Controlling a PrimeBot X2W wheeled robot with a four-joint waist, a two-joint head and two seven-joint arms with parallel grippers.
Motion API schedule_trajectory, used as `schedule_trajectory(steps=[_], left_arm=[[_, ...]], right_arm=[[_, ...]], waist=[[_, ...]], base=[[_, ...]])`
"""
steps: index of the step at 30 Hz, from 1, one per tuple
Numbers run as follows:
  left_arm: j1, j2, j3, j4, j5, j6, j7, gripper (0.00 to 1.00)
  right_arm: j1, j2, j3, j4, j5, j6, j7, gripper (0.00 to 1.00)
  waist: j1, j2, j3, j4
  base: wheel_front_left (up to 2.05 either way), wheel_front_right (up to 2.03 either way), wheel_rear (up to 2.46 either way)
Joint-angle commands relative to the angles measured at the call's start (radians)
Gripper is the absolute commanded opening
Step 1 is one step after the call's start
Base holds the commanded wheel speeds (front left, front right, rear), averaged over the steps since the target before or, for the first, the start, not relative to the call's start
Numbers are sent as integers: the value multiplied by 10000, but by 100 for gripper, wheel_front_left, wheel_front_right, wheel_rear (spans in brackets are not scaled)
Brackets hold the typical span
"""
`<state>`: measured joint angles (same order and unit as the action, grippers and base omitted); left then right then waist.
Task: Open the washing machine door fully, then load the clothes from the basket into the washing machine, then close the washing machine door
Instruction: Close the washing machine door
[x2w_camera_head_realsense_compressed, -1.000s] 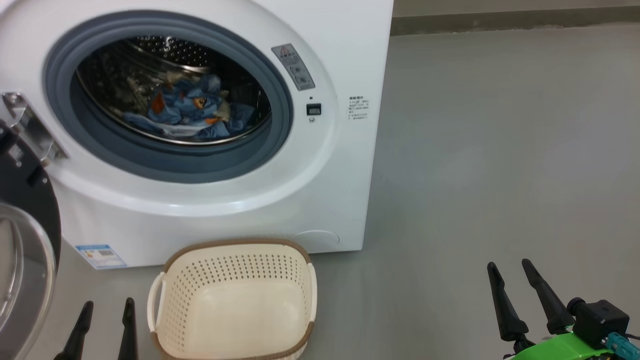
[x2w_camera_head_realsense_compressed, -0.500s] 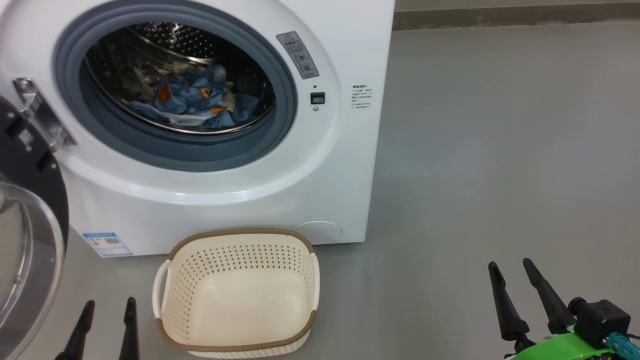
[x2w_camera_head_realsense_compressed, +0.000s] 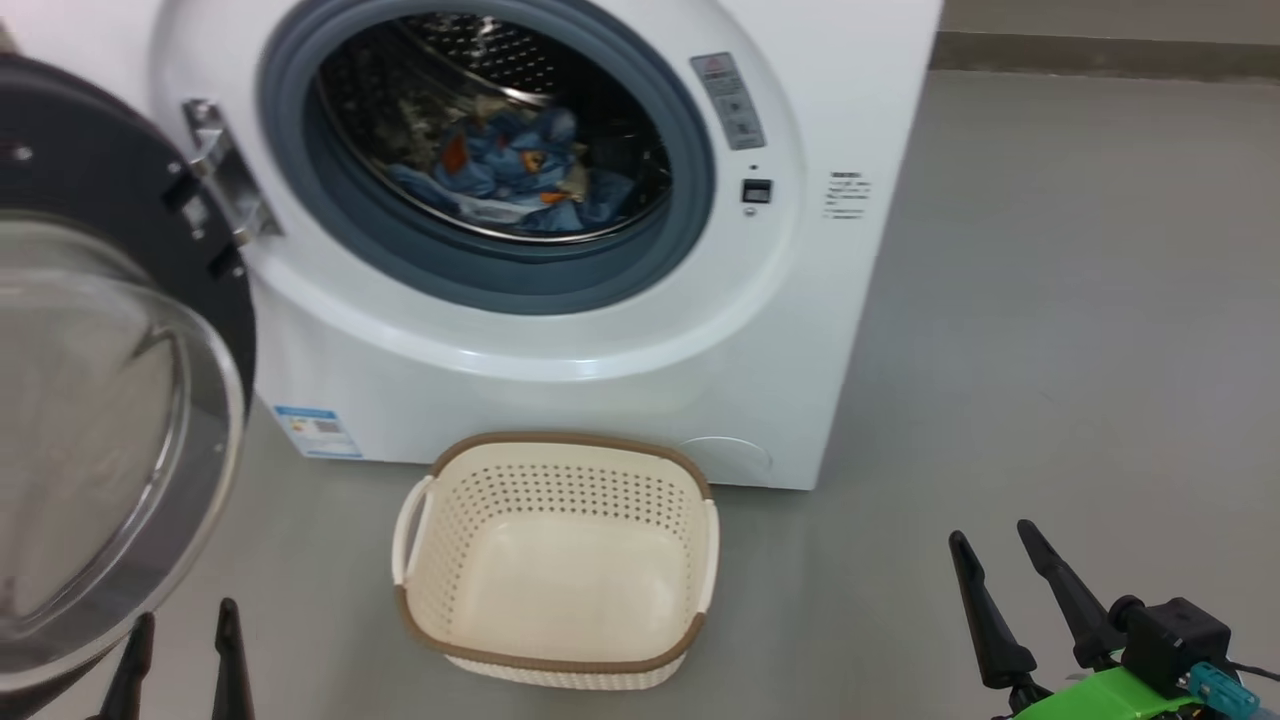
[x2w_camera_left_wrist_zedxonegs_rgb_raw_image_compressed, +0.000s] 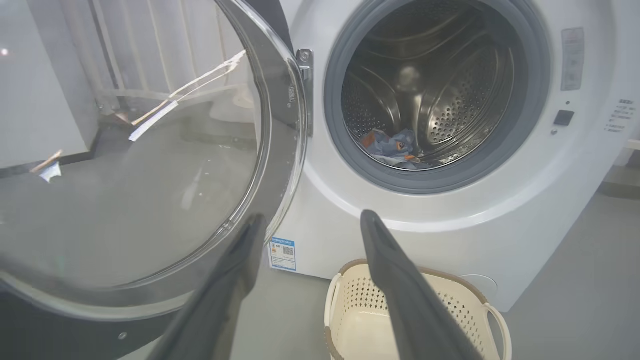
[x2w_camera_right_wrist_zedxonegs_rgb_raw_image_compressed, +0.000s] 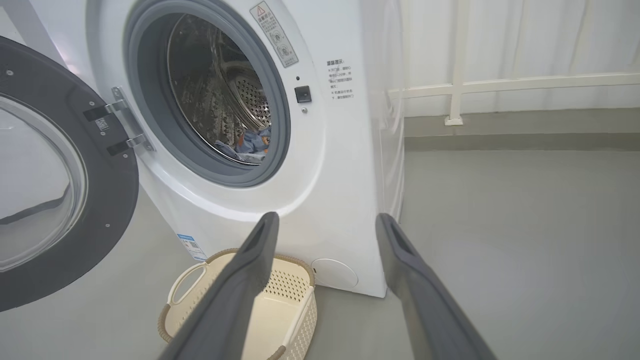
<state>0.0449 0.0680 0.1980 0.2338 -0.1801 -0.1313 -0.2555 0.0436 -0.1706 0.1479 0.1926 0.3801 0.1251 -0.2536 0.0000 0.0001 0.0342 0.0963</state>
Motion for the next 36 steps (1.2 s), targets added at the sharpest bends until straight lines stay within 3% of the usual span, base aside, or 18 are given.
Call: schedule_trajectory(steps=[1, 13, 22, 27, 36], left_arm=[[-174, 62, 413, -271, 87, 6, -63, 100], [-52, -147, 730, -599, 161, 6, -63, 100], [-52, -174, 609, -679, -109, 134, -63, 100], [-54, -175, 539, -752, -298, 297, -63, 100], [96, -176, 580, -996, -503, 578, -63, 100]], right_arm=[[-401, -229, 270, -193, 58, 56, -82, 100], [-624, -484, 593, -130, 97, 56, -82, 100], [-920, -654, 832, -94, 100, 56, -82, 100], [-1022, -699, 885, -68, 88, 56, -82, 100], [-1191, -744, 1130, 18, 125, 56, -82, 100]], waist=[[0, -1, 11, 739], [0, -1, 104, 2781], [0, -1, 409, 3933], [0, -1, 508, 4330], [0, -1, 602, 4398]], base=[[0, 0, 0], [0, 0, 0], [0, 0, 0], [0, 0, 0], [0, 0, 0]])
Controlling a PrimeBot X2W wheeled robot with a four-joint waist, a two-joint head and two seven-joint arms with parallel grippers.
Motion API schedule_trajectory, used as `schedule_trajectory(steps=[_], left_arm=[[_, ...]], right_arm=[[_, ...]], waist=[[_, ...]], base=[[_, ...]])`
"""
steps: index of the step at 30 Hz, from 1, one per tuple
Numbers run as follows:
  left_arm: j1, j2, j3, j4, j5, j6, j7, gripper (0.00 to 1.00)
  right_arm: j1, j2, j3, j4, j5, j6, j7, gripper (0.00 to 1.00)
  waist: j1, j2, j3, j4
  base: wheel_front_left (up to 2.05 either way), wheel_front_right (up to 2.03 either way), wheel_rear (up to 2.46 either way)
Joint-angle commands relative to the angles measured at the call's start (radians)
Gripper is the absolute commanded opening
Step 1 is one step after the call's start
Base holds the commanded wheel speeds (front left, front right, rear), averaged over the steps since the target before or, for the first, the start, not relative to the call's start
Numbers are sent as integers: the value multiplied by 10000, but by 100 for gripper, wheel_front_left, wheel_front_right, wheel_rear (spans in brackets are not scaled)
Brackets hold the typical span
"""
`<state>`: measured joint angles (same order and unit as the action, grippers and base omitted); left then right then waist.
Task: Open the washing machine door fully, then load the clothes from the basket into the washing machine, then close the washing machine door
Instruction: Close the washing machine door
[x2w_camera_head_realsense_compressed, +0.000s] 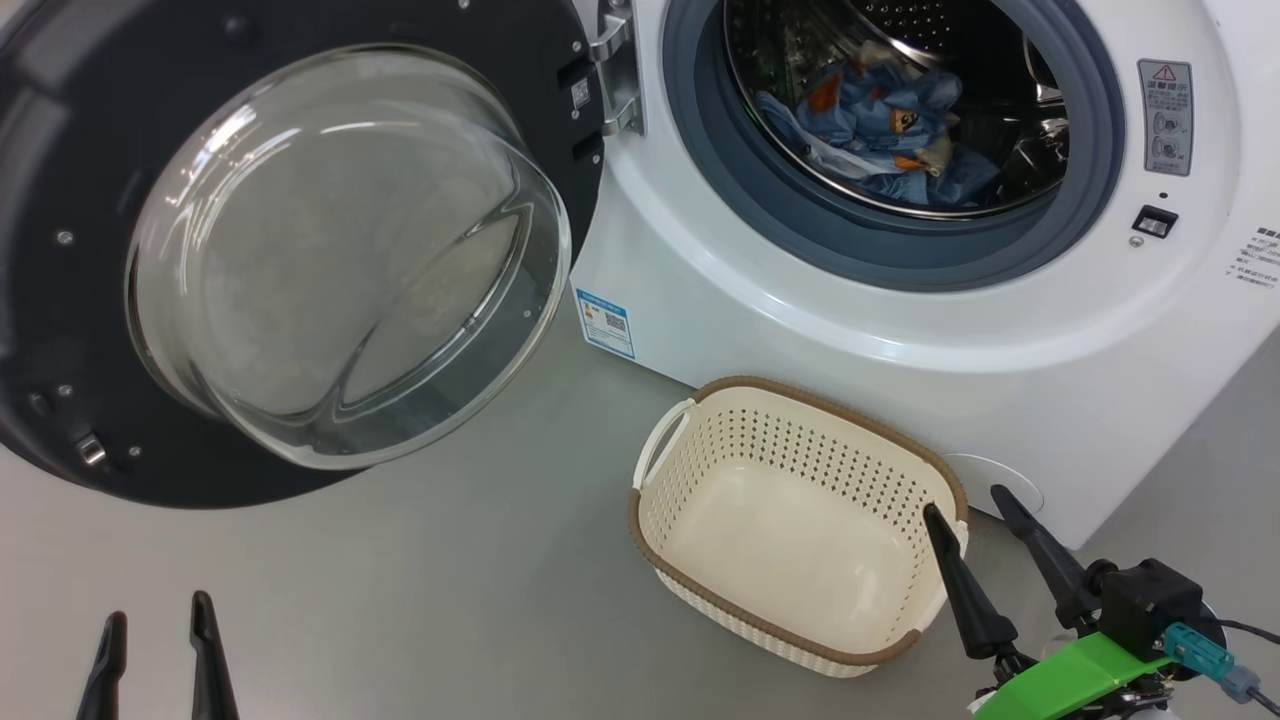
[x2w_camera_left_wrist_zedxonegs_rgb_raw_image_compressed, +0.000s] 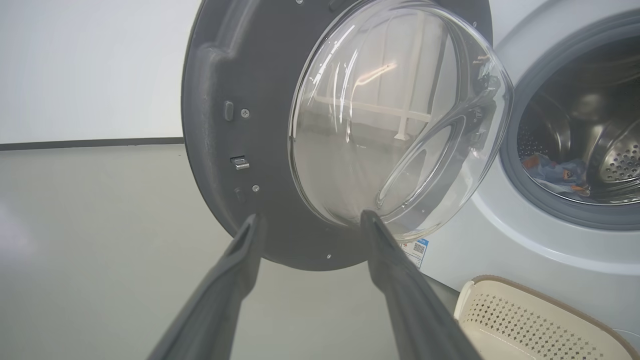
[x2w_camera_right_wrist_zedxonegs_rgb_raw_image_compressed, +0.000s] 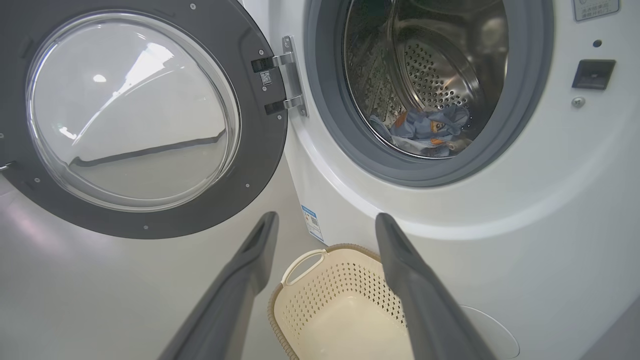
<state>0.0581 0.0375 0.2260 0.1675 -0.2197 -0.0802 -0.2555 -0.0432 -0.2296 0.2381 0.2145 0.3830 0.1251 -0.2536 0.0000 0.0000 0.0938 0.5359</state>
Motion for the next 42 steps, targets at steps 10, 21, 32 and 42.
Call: schedule_trajectory(steps=[10, 21, 32, 42], left_arm=[[-621, 128, 922, -738, -1653, -237, -63, 0], [-2960, 1240, 2540, -572, -6705, -500, -63, 0], [-4764, 4441, 2388, 2029, -11014, -503, 286, 0], [-5820, 6023, 2089, 4677, -13000, -503, 2040, 0]], right_arm=[[-357, -164, 203, -218, 115, 56, -82, 100], [-596, -252, 396, -246, 8, 56, -82, 100], [-1038, -544, 842, -187, 74, 56, -82, 100], [-1401, -864, 1180, -247, 45, 56, -82, 100]], waist=[[0, 0, 203, 12], [0, 0, 878, -114], [0, 0, 1406, -480], [0, 0, 2023, -815]], base=[[0, 0, 0], [0, 0, 0], [0, 0, 0], [0, 0, 0]])
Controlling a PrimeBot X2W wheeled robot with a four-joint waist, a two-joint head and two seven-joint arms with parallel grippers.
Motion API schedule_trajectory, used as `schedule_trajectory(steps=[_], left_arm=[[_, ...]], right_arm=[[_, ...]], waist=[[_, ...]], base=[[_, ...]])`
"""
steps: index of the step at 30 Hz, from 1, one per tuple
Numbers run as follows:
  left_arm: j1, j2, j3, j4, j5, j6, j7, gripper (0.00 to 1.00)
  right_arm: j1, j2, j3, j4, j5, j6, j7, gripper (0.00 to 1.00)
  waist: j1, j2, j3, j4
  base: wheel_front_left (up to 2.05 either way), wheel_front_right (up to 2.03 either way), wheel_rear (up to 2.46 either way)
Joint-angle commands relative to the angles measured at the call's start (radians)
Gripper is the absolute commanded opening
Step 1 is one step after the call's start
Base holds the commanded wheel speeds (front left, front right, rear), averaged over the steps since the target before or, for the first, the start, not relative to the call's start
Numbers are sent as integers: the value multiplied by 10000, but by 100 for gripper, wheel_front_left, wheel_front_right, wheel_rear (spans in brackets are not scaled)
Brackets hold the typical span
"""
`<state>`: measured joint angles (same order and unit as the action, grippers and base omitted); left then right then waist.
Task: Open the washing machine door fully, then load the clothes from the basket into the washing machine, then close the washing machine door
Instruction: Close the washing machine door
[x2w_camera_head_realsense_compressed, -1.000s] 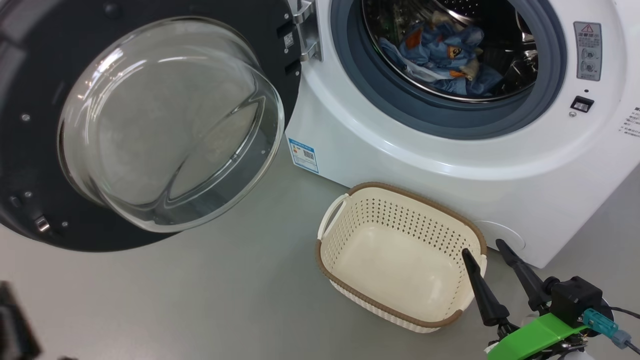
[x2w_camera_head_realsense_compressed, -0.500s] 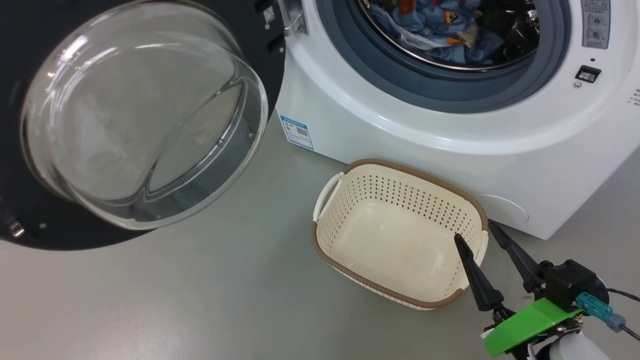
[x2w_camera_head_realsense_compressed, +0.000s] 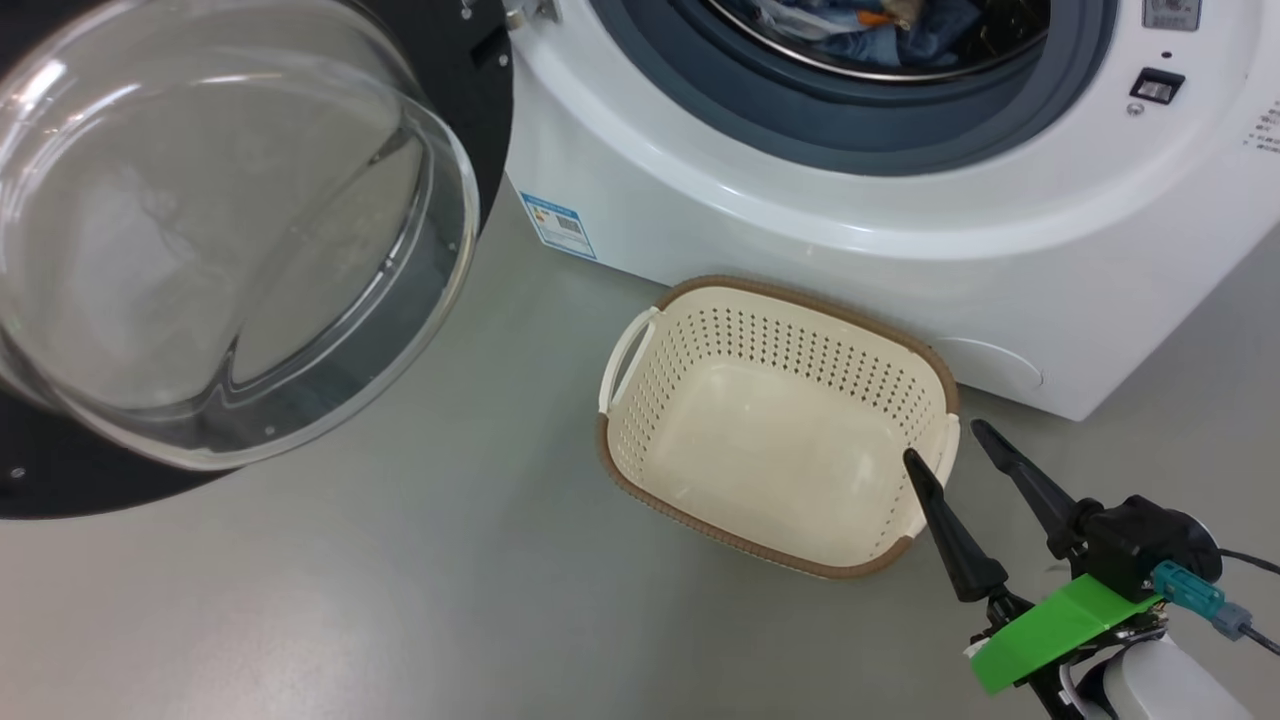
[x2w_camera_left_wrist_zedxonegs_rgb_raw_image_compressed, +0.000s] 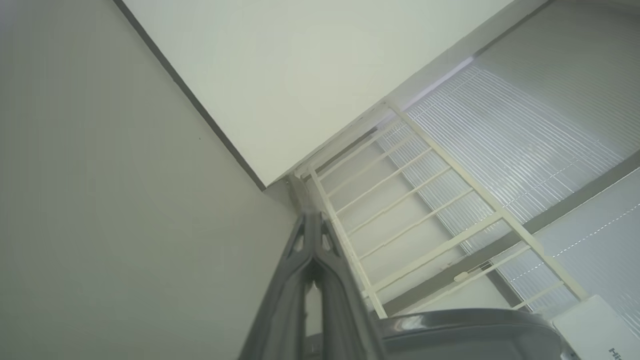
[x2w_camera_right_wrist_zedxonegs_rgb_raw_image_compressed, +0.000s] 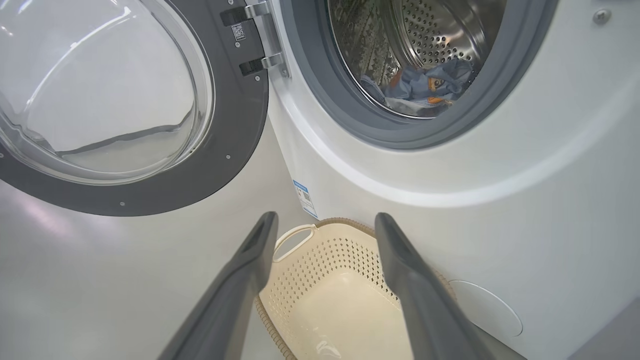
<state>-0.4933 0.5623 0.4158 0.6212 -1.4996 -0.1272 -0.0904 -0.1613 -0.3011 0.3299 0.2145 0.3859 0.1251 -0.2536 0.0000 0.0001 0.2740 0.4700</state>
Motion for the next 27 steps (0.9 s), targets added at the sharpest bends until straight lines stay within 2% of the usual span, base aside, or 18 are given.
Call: schedule_trajectory(steps=[1, 6, 9, 18, 27], left_arm=[[-305, 775, 191, 140, -201, -34, 389, 0], [-647, 1211, -25, 1642, -539, -34, 1545, 0], [-862, 1327, -24, 2022, -773, -34, 2092, 0], [-1201, 1359, -306, 2224, -1000, -34, 3455, 0], [-1190, 1230, -622, 2272, -1081, -34, 4696, 0]], right_arm=[[-220, -149, 261, -247, 16, 56, -82, 100], [-392, -282, 415, -283, -5, 56, -82, 100], [-472, -364, 483, -307, -16, 56, -82, 100], [-518, -642, 467, -364, -30, 56, -82, 100], [-593, -611, 503, -350, -38, 56, -82, 100]], waist=[[0, -1, 221, -156], [0, -1, 526, -312], [0, -1, 729, -381], [0, -1, 1051, -388], [0, -1, 945, -352]], base=[[0, 0, 0], [0, 0, 0], [0, 0, 0], [0, 0, 0], [0, 0, 0]])
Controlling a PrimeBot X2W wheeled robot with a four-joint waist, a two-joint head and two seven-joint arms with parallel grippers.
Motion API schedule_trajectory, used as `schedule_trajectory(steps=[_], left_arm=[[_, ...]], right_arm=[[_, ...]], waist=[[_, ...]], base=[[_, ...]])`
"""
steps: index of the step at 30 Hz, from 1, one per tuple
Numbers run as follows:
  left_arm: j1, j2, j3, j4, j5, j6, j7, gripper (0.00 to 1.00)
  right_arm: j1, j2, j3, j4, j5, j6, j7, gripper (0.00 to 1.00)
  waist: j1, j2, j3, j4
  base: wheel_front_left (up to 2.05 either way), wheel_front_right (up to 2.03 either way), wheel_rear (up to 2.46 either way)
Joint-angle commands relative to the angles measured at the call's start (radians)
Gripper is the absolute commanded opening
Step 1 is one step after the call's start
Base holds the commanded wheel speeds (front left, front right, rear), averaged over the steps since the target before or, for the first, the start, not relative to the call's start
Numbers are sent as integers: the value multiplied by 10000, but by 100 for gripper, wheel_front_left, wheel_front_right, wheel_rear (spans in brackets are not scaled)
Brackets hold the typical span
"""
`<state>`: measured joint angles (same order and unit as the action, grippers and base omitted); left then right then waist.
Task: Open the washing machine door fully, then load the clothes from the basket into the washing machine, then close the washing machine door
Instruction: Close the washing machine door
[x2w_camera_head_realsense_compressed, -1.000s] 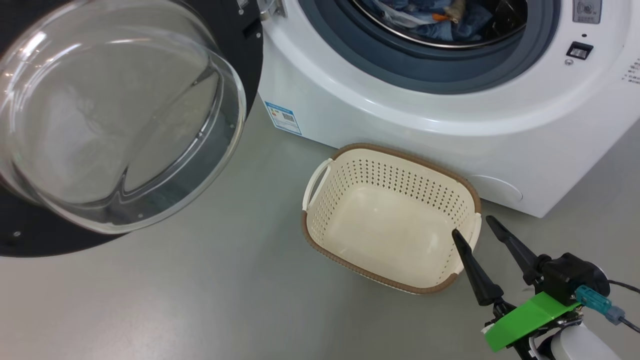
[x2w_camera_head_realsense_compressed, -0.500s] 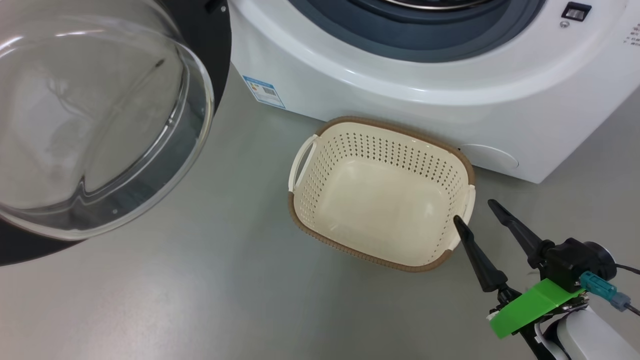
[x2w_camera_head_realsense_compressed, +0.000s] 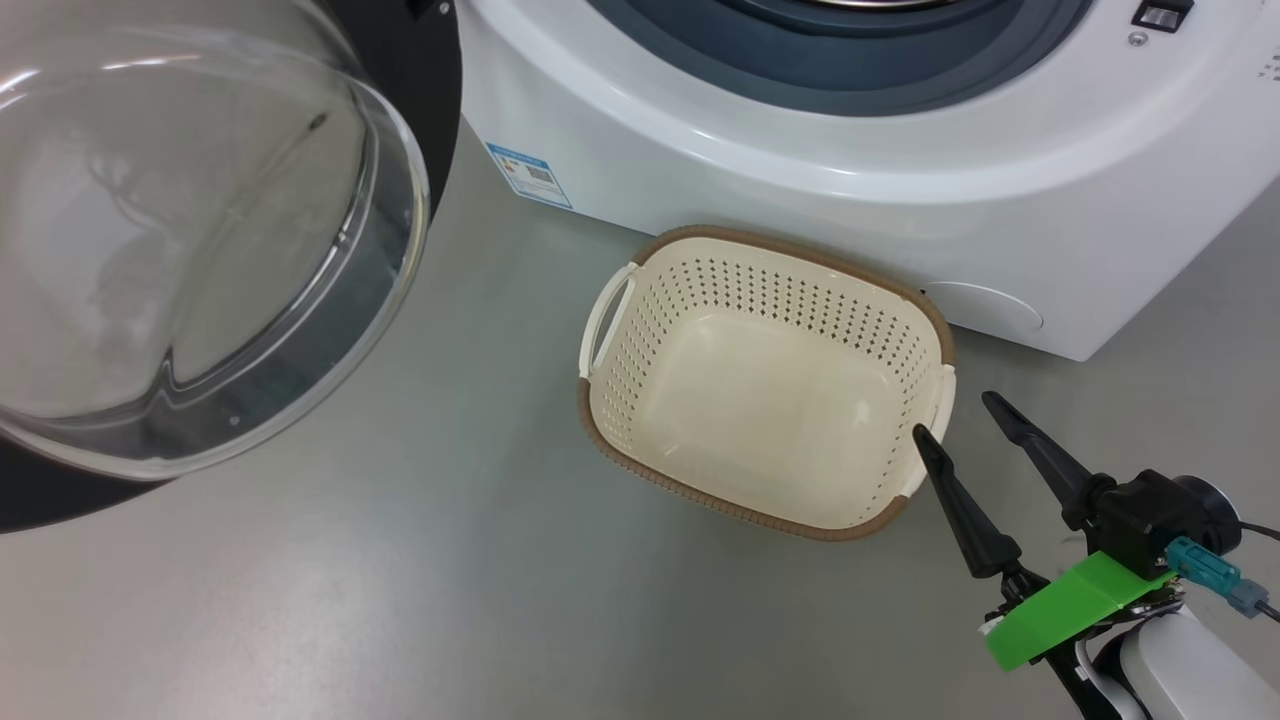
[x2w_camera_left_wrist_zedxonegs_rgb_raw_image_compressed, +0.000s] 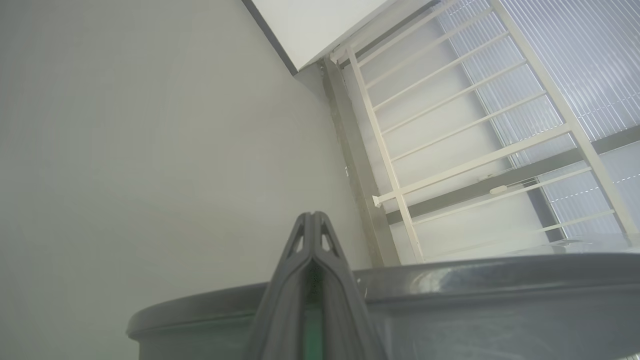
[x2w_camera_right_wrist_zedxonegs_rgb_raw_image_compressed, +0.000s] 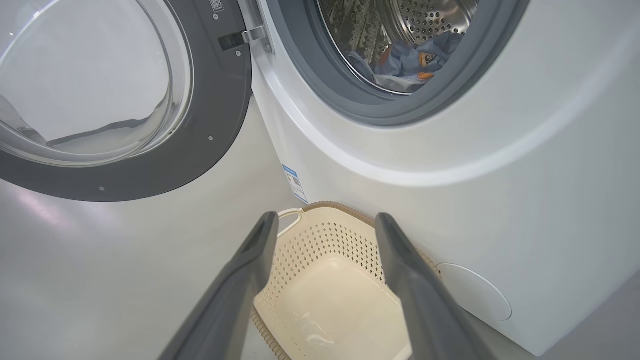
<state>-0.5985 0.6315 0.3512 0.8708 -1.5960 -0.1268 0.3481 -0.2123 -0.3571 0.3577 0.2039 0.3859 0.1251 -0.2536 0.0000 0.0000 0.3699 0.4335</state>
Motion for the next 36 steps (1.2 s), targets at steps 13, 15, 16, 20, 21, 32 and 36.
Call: schedule_trajectory(steps=[13, 15, 16, 20, 21, 32, 36], left_arm=[[307, 397, -567, -1136, -95, -38, 2349, 0], [403, 396, -650, -1366, -38, -38, 2552, 0], [455, 370, -693, -1503, -18, -38, 2647, 0], [632, 296, -794, -1861, 17, -38, 2917, 0], [694, 268, -792, -1969, -10, -38, 3008, 0], [1305, -93, -740, -3217, -238, -38, 4105, 0], [1464, -157, -739, -3589, -251, -38, 4481, 0]], right_arm=[[4, 26, 190, -189, 10, 56, -82, 100], [18, 46, 182, -184, 18, 56, -82, 100], [29, 56, 177, -183, 23, 56, -82, 100], [85, 101, 182, -167, 39, 56, -82, 100], [95, 116, 191, -164, 43, 56, -82, 100], [180, 227, 198, -106, 84, 56, -82, 100], [229, 268, 182, -95, 102, 56, -82, 100]], waist=[[0, 0, -393, 249], [0, 0, -461, 298], [0, 0, -495, 329], [0, 0, -639, 407], [0, 0, -673, 422], [0, 0, -1058, 563], [0, 0, -1176, 575]], base=[[0, 0, 0], [0, 0, 0], [0, 0, 0], [0, 0, 0], [0, 0, 0], [0, 0, 0], [0, 0, 0]])
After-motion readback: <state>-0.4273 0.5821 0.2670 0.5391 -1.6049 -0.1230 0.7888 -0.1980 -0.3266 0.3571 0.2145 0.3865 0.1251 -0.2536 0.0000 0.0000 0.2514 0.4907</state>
